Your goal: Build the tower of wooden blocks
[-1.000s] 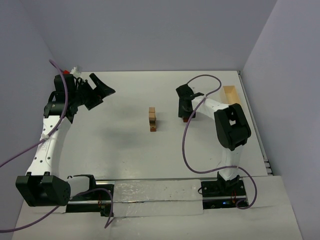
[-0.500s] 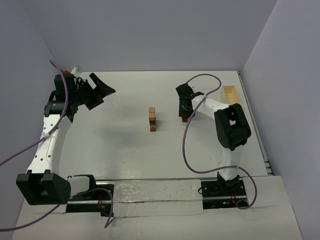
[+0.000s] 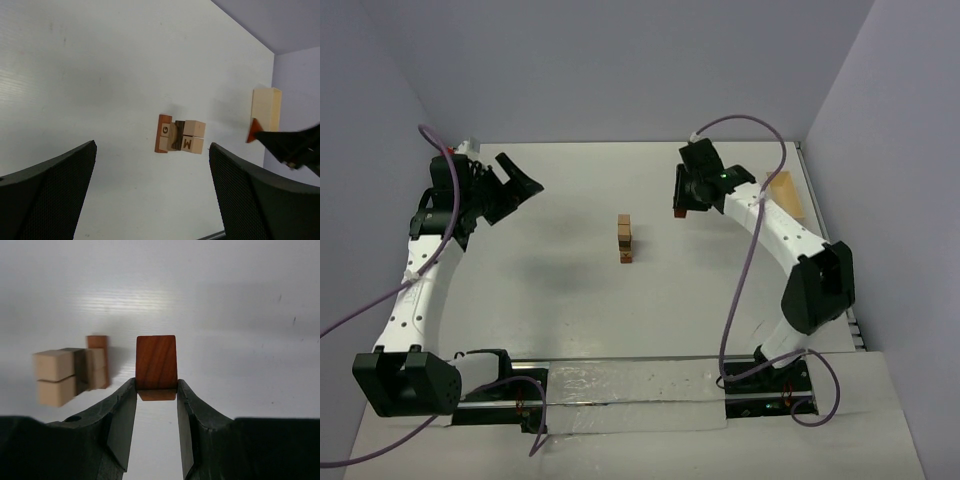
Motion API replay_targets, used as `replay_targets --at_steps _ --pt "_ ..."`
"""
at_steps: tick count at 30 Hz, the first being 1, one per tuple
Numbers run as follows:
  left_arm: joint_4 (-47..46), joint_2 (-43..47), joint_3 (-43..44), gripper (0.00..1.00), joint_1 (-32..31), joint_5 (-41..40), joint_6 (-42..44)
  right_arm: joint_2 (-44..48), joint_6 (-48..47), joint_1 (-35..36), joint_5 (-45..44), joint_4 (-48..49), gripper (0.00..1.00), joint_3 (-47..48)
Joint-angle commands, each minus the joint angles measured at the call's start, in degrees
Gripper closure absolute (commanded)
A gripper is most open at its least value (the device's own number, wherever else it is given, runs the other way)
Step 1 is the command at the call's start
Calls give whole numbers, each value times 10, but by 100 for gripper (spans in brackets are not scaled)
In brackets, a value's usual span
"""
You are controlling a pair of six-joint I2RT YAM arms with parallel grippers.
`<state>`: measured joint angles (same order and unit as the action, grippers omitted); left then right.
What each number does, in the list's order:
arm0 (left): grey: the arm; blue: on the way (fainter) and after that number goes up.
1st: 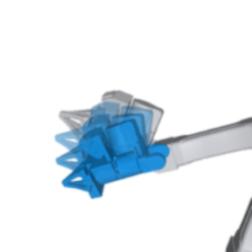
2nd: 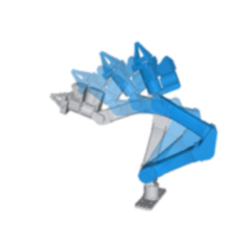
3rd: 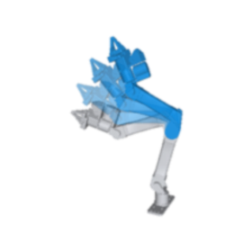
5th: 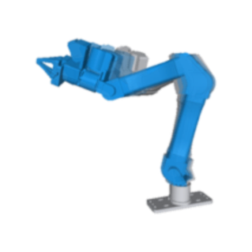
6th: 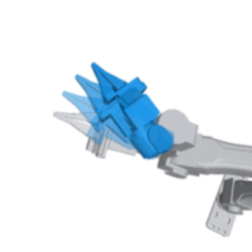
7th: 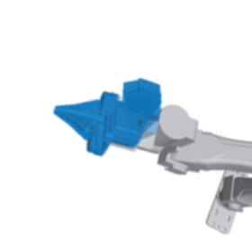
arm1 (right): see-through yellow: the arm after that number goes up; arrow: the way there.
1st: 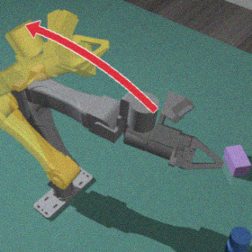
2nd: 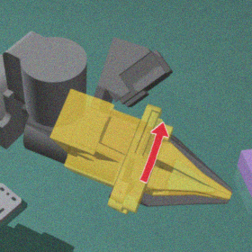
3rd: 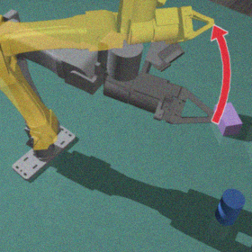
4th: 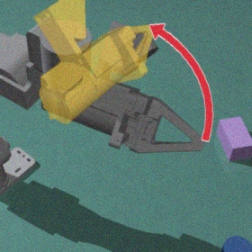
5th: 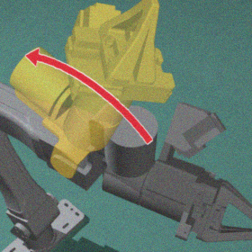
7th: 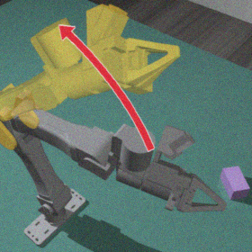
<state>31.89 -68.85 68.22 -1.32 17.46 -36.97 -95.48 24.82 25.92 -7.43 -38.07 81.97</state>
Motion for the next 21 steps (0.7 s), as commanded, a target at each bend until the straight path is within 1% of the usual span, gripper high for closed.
replay_targets --at_steps 1,2,8,10,15,17,21 --pt "-9 29 -6 1 4 -69 16 59 26 23 -6 -61 100 62" --pt "-5 30 -8 1 4 -80 18 67 41 34 -24 -86 100 75" --pt "-6 40 -17 1 4 -110 28 74 95 98 -96 -125 100 132" --pt "-10 45 -22 1 4 -115 27 63 106 123 -117 -134 100 147" --pt "-15 51 -31 1 4 -125 26 22 124 173 -128 -142 100 186" --pt "-15 52 -33 1 4 -129 29 6 132 200 -154 -150 100 206" --pt "-16 51 -34 1 4 -131 27 -25 145 229 -168 -157 100 224"
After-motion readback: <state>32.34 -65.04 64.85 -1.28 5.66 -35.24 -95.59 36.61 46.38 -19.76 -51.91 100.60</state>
